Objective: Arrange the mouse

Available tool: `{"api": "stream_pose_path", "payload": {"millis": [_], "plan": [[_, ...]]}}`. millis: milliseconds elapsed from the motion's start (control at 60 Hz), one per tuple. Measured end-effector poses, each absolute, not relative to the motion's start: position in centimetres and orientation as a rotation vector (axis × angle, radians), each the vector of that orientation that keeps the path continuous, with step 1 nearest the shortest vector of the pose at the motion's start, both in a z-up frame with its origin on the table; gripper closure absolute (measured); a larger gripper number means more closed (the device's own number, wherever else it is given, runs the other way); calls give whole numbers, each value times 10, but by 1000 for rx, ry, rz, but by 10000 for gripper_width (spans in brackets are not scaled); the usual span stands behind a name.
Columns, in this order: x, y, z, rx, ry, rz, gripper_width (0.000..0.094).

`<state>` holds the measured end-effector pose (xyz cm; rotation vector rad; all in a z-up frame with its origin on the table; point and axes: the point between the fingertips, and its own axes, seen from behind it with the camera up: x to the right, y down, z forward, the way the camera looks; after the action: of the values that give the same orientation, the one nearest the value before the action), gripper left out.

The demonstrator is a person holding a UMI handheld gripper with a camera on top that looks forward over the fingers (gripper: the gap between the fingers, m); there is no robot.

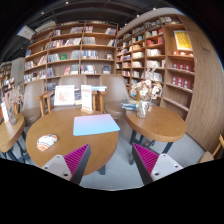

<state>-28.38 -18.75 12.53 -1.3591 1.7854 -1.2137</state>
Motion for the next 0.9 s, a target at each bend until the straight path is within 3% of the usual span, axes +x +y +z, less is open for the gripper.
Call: {"api": "stream_pose_path", "payload": {"millis": [317, 900], "plan": [[-255, -133, 99, -1428, 1739, -1117, 77], [-237, 41, 57, -1584, 1603, -966, 77]]}}
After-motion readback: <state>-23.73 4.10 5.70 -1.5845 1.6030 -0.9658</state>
